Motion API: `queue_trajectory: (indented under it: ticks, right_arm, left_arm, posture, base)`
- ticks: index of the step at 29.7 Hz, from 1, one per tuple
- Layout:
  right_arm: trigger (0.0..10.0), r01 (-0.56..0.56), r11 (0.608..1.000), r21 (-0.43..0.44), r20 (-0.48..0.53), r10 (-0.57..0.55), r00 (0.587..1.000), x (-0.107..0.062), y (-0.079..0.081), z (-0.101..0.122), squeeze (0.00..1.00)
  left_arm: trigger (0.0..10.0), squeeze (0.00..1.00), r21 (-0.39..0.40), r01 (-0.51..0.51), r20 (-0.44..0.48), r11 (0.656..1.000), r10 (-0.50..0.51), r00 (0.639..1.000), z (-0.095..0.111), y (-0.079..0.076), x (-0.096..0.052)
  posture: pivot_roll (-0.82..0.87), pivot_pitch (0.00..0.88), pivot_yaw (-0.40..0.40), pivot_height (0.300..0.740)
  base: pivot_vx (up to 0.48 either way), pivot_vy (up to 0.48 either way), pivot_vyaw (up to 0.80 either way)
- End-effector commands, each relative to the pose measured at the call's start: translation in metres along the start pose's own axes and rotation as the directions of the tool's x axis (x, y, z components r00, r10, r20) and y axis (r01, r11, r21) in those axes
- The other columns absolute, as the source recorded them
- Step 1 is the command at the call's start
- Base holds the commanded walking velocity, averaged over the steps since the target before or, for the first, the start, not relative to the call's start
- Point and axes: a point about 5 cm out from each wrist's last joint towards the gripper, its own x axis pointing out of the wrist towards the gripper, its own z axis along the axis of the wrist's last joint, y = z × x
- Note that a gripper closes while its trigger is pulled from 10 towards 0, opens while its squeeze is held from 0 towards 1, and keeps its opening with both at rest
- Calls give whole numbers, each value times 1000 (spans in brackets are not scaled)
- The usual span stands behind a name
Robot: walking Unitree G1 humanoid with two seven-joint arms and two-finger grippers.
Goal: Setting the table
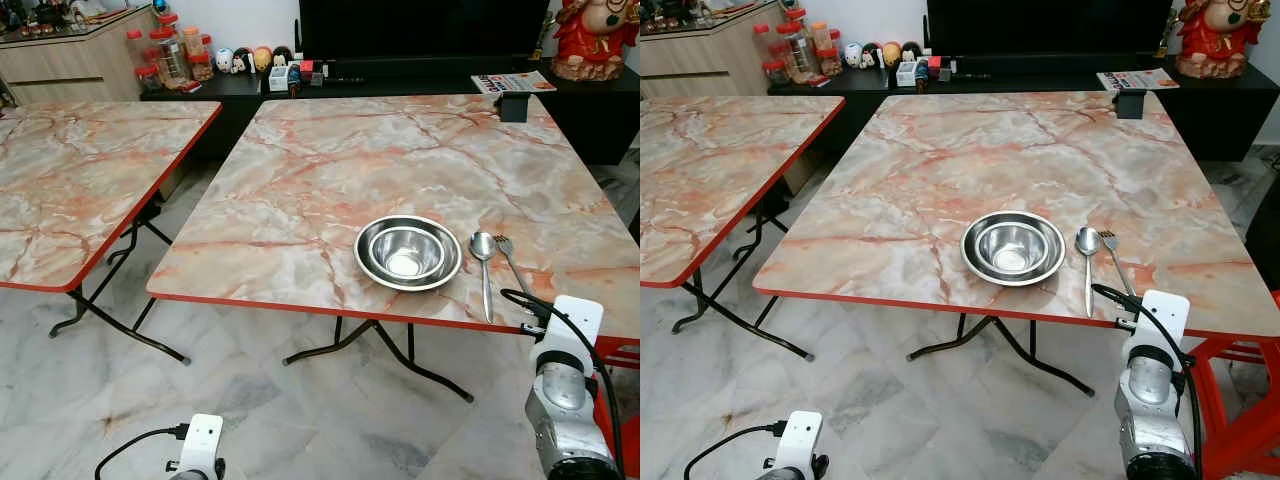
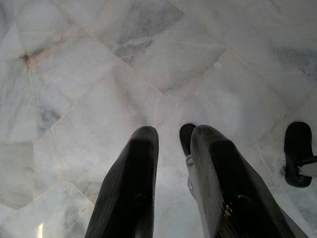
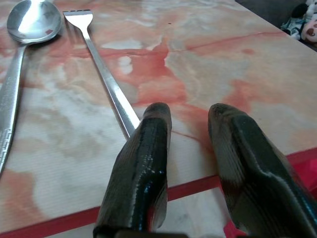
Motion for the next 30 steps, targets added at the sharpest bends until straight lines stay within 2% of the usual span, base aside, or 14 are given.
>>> queue_trajectory:
  ticks: [1,13,30]
  right_arm:
    - [10000,-24,1000,-7,-8,24,1000,-2,5,0,0]
    - [10000,-11,1000,-6,-12,11,1000,-2,4,0,0]
    - [10000,102,994,-28,-61,-103,993,-5,-9,-9,0]
  left_arm:
    - [10000,0,-6,-3,-18,1000,2,1000,-3,3,0]
    - [10000,0,-5,1,-13,1000,-1,1000,-1,2,0]
    - [10000,0,-6,0,-15,1000,0,1000,-2,3,0]
  posture:
    - [-114,0,76,740]
    - [-116,0,75,740]
    - [-114,0,77,740]
  base:
    - [0,0,0]
    - [0,0,0]
    - [0,0,0]
